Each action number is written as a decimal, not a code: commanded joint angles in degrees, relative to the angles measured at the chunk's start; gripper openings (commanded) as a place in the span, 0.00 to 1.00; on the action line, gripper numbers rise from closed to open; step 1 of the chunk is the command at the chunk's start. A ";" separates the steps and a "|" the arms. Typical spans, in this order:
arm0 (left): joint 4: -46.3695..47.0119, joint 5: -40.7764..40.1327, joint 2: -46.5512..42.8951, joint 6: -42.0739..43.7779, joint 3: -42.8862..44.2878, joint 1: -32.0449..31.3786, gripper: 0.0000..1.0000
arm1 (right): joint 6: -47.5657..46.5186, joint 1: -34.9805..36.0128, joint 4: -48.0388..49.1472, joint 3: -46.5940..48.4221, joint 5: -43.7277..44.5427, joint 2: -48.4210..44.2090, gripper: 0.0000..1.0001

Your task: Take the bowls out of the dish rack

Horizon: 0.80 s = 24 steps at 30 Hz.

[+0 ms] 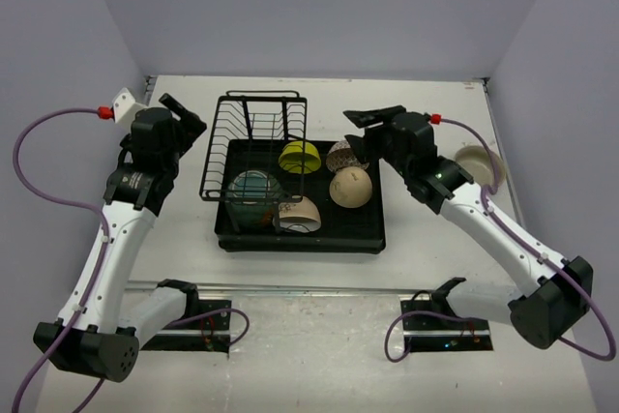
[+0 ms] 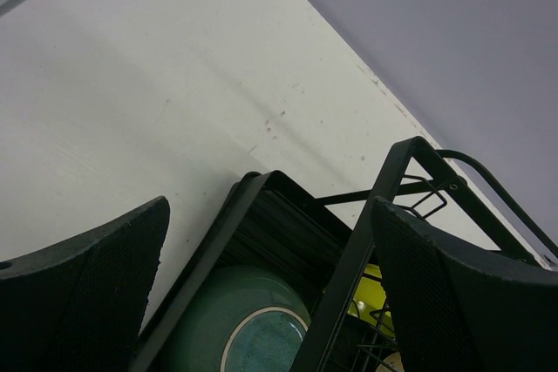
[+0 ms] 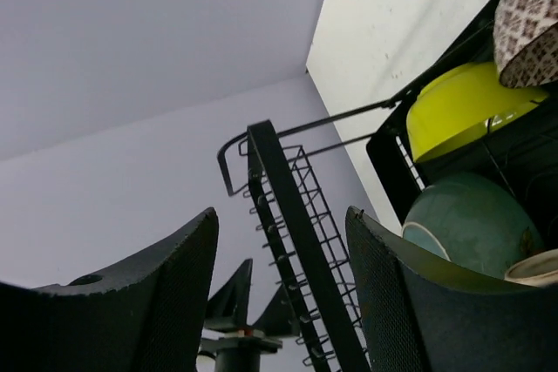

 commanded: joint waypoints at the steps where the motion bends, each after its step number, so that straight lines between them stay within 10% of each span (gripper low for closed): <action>1: 0.28 0.32 0.01 -0.99 2.23 0.29 0.96 | 3.73 -0.12 0.47 -4.30 8.47 -3.17 0.60; 24: 0.72 -2.49 -0.34 -1.96 2.48 0.38 0.96 | 6.55 0.14 11.01 -14.33 8.92 2.79 0.53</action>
